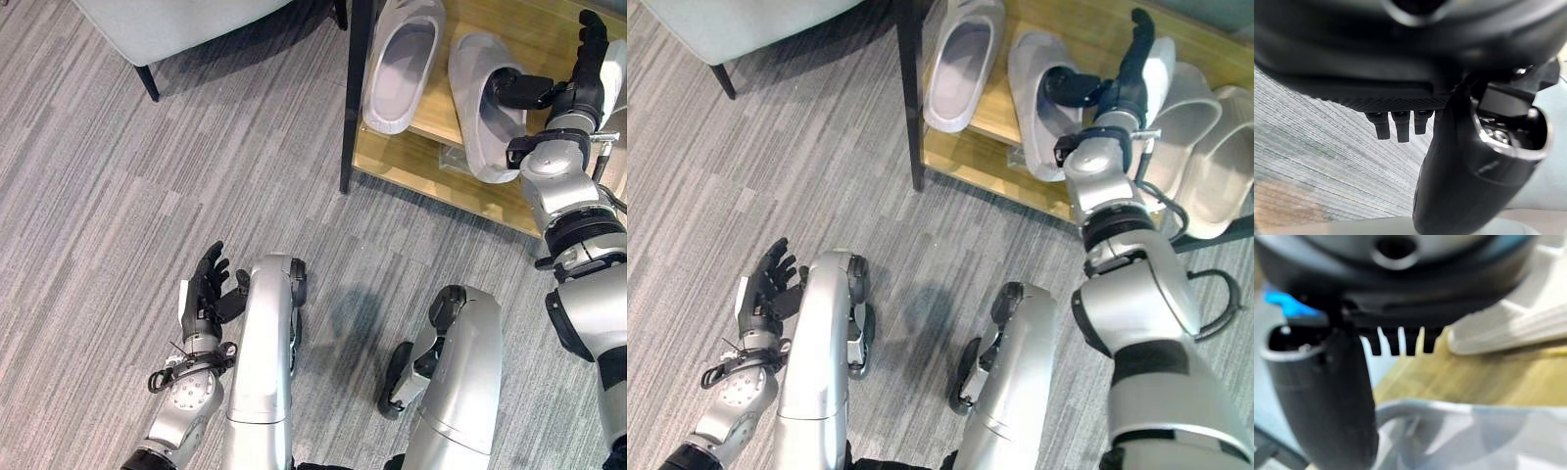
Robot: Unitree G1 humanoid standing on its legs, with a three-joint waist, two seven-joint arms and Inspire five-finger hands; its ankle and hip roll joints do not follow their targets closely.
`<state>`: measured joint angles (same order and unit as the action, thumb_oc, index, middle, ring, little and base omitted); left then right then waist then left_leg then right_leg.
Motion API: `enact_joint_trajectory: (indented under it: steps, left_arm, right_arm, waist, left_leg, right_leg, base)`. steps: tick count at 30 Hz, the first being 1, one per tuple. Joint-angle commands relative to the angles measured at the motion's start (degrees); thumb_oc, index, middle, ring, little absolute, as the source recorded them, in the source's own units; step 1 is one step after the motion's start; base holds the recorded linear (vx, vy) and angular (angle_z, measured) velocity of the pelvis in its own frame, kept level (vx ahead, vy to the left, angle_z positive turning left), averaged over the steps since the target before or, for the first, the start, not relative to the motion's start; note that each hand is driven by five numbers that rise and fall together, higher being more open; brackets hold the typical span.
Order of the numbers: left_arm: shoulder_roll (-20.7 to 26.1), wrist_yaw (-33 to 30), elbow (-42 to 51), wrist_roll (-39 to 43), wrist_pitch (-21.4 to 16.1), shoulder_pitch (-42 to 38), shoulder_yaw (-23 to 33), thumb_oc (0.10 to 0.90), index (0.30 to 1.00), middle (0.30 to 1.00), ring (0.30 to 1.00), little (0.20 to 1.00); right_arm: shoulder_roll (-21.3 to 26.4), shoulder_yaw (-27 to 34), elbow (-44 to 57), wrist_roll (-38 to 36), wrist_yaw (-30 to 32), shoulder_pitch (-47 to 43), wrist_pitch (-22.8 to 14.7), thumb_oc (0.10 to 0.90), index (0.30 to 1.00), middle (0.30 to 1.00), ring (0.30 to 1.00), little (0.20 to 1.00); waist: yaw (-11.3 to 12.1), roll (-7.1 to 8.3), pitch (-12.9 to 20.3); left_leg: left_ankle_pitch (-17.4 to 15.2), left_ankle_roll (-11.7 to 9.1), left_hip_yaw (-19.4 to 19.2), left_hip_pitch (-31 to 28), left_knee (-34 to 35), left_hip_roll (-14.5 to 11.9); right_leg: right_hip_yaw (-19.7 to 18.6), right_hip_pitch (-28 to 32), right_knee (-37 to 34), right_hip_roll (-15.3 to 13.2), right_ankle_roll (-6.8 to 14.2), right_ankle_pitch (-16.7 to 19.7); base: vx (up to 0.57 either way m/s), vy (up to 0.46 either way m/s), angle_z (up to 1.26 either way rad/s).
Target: Arrange the slippers neatly on the shoe rack.
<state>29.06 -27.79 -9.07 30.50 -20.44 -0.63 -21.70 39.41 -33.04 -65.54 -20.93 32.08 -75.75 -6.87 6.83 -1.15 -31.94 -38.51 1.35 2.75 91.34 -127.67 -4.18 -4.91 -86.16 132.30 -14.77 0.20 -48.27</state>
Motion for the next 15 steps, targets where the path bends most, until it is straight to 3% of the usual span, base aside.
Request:
enact_joint_trajectory:
  steps: [1,15]
  left_arm:
    - [-0.54,1.92,4.28,-2.10,-2.73,-0.60,-1.22,0.800,0.900,0.900,0.900,0.900]
    - [-1.92,2.04,1.46,-2.55,-2.05,-2.16,-0.32,0.800,0.900,0.900,0.900,0.900]
  right_arm:
    - [3.67,1.38,9.91,6.49,5.75,-4.04,-4.14,0.800,0.900,0.900,0.900,0.900]
    - [4.80,4.02,17.58,6.98,3.19,2.65,-4.48,0.800,0.900,0.900,0.900,0.900]
  waist:
    - [0.58,0.43,2.15]
    - [-0.77,1.17,2.15]
  left_leg:
    - [-6.34,-0.38,3.27,-1.38,-0.53,0.34]
    - [-6.21,-0.51,3.04,-1.38,-0.45,0.08]
  right_leg:
    - [-0.16,-3.04,-0.57,0.18,-3.72,3.57]
    - [-0.54,-3.48,-0.20,0.46,-3.74,3.51]
  base:
    - [0.01,0.004,-0.06]
    - [0.00,0.001,-0.01]
